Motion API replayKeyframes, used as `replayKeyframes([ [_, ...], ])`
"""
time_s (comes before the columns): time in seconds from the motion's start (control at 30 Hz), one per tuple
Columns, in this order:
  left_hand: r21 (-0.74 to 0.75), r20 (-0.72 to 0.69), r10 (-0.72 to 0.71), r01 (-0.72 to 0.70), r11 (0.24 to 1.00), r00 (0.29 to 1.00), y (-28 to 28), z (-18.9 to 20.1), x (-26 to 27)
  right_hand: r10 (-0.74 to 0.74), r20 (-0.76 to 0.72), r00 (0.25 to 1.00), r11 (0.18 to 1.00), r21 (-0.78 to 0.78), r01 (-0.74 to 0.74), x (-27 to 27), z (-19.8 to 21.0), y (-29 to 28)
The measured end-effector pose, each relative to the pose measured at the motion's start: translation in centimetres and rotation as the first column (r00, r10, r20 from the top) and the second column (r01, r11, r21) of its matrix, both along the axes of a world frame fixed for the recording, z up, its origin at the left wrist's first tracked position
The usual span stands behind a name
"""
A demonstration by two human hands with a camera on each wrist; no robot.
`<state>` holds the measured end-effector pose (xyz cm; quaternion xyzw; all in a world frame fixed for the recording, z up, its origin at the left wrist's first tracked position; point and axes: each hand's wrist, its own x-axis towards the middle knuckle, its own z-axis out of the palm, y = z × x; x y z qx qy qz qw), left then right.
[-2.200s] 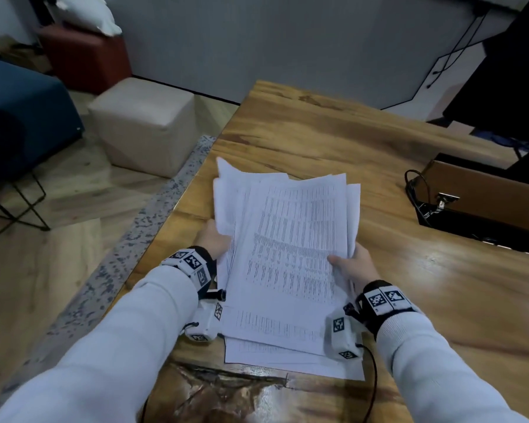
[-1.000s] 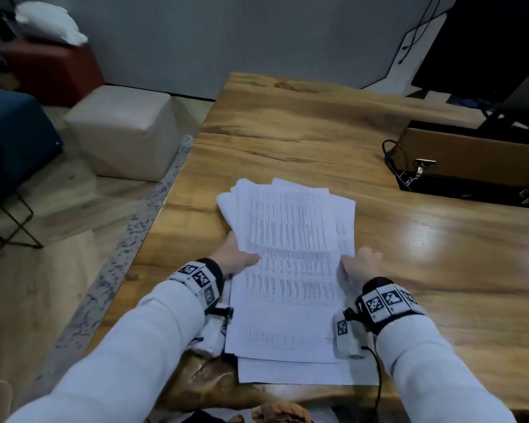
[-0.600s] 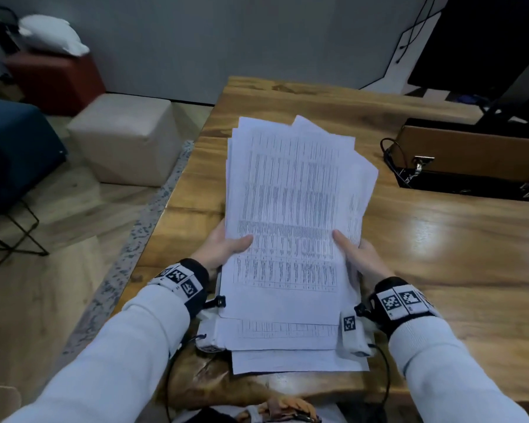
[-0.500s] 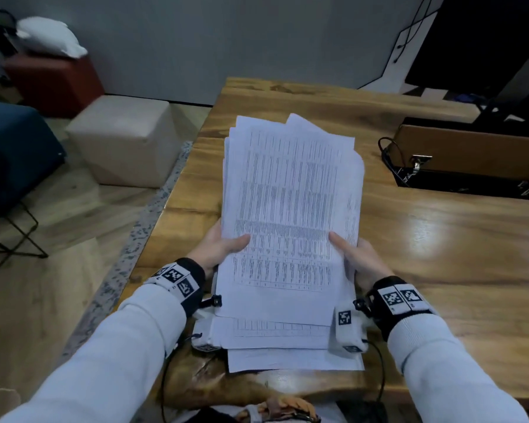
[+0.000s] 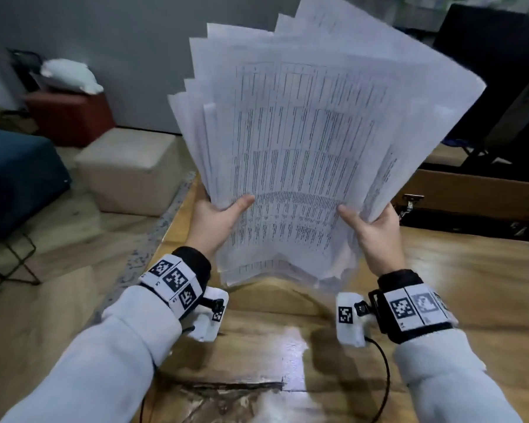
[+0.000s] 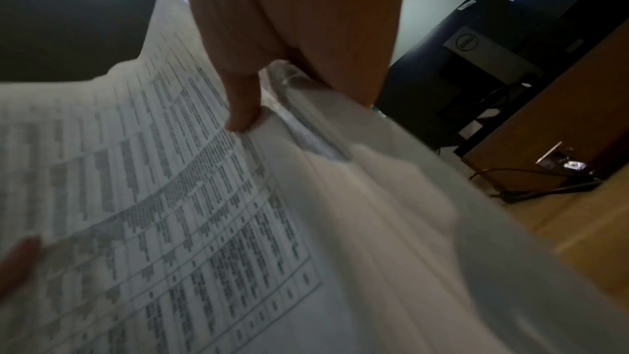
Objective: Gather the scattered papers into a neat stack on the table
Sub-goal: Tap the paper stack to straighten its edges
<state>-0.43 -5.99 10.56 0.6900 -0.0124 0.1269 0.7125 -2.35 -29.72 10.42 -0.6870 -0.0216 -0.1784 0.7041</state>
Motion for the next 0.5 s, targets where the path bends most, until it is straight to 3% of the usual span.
replayKeyframes([
  [0.23, -0.129, 0.149, -0.045, 0.065, 0.990, 0.988, 0.0, 1.7, 0.4, -0.029, 0.095, 0.995, 1.000, -0.001, 0.029, 0.9, 1.6, -1.3],
  [0.5, -0.198, 0.407, -0.064, 0.156, 0.968, 0.911, 0.5, 6.1, 0.2, 0.036, 0.217, 0.975, 0.999, 0.005, -0.038, 1.9, 6.6, -2.0],
])
